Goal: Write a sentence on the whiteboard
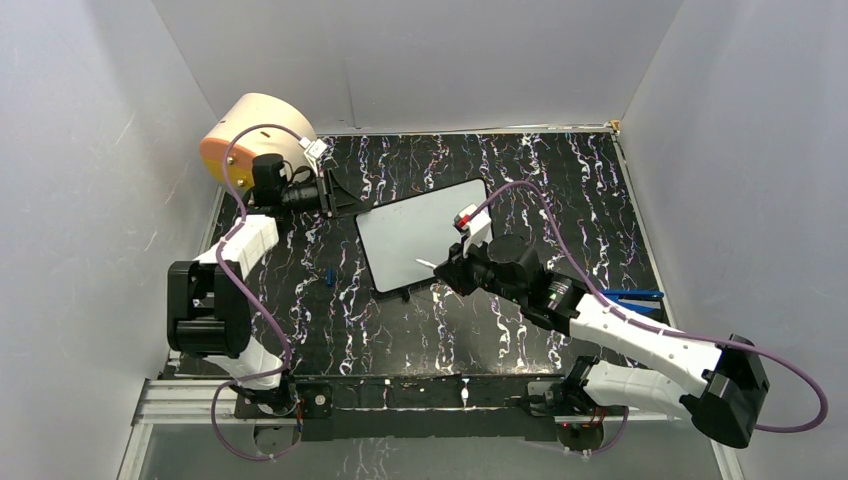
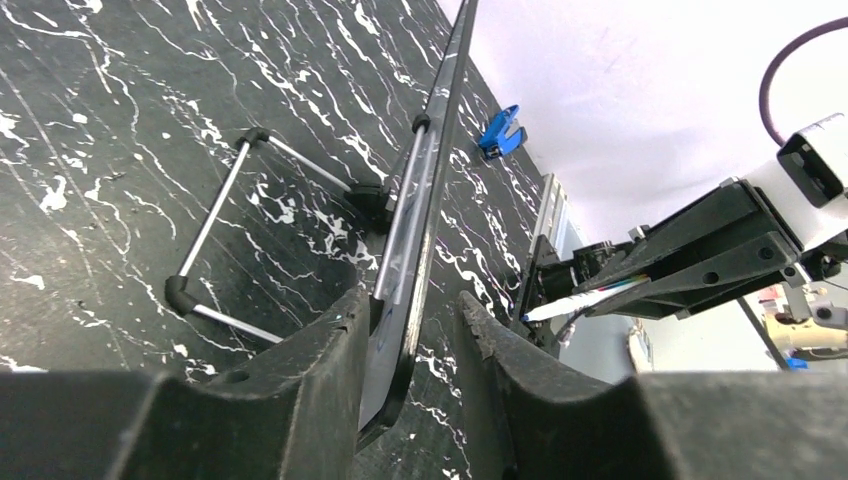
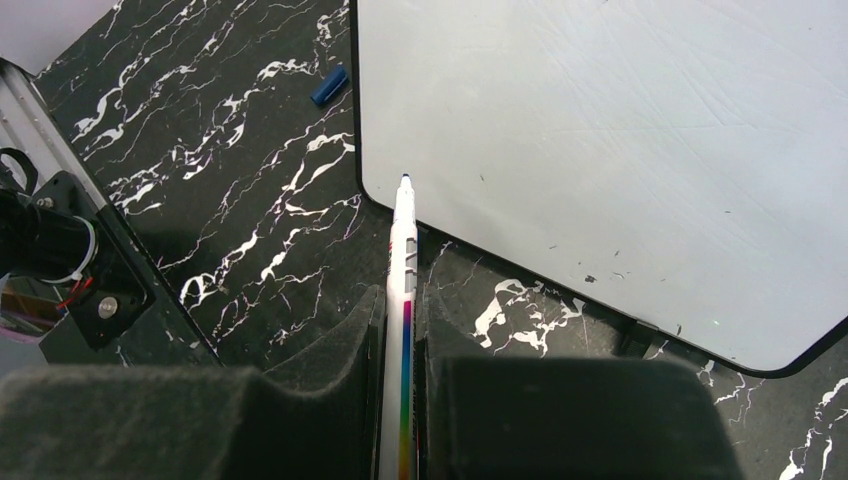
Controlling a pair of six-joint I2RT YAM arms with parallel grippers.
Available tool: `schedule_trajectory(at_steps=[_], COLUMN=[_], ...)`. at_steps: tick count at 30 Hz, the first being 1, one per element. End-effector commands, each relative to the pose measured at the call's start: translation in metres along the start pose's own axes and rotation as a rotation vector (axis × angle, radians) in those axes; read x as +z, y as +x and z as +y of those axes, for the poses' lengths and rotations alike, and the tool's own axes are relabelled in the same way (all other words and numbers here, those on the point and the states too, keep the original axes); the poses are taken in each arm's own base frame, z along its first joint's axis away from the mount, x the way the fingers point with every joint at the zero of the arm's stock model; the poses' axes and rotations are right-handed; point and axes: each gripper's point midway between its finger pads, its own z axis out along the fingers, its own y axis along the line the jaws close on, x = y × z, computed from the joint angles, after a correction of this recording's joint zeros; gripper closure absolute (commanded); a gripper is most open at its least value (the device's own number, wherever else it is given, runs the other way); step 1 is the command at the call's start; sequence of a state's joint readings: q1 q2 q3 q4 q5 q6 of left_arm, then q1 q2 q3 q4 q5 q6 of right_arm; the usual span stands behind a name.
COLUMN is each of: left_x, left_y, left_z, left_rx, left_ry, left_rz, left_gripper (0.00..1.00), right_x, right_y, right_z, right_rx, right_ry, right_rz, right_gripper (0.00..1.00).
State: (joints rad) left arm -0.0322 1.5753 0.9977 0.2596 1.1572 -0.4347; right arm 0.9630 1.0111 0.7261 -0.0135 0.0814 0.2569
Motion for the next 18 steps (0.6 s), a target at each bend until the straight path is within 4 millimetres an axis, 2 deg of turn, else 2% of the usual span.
schedule_trajectory(at_steps=[1, 5, 18], left_x=[0.002, 0.004, 0.002], left_y=[0.001, 0.006, 0.017], left_z=[-0.018, -0.017, -0.012], left_rx=[0.056, 0.060, 0.063], left_ry=[0.091, 0.099, 0.072], left_rz=[0.027, 0.033, 0.040], left_gripper=[0.69, 0.79, 0.96], right_x=[0.000, 0.002, 0.010], right_y=[-0.037, -0.036, -0.036], right_z=[0.009, 0.010, 0.016], right_rx=[-0.020, -0.024, -0.070], right_ry=[-0.009, -0.009, 0.022], right_rz=[-0.092, -0.092, -0.077], right_gripper=[1.00, 1.00, 1.00])
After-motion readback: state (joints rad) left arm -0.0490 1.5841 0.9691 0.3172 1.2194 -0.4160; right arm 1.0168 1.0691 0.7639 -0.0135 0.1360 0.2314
